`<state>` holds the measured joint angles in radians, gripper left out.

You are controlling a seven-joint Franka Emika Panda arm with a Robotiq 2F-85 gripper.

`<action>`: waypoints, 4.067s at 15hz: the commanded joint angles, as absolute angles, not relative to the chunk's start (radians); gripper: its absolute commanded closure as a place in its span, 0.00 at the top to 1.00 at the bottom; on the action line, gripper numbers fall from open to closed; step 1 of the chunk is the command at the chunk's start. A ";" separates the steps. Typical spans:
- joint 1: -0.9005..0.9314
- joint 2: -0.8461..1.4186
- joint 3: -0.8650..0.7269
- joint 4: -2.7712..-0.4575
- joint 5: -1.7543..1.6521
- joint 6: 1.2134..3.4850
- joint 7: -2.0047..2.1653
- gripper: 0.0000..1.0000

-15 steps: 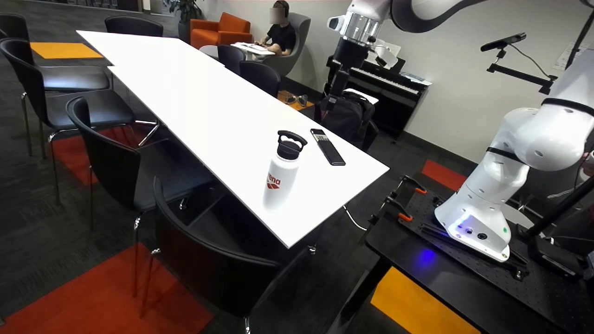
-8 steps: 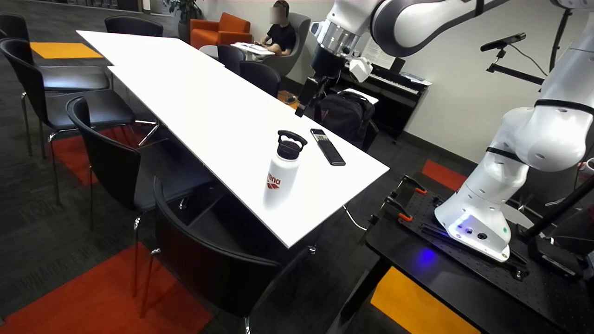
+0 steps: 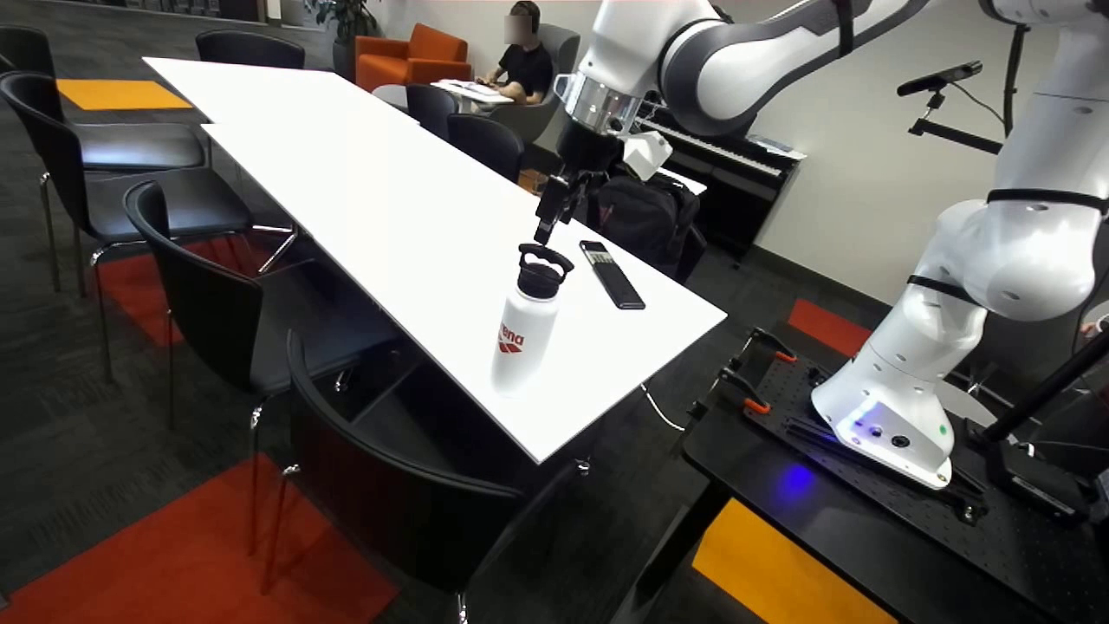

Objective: Pick up the black lid off the white bottle and put it on the table.

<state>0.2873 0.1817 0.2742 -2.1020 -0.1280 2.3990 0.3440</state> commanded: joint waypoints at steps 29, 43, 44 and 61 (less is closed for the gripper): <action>0.313 0.128 0.233 -2.107 -0.051 2.434 0.322 0.05; 0.120 0.242 0.051 -2.033 -0.027 2.451 0.339 0.05; 0.111 0.268 0.045 -2.027 -0.012 2.458 0.331 0.05; 0.144 0.704 -0.098 -1.797 0.043 2.488 0.456 0.05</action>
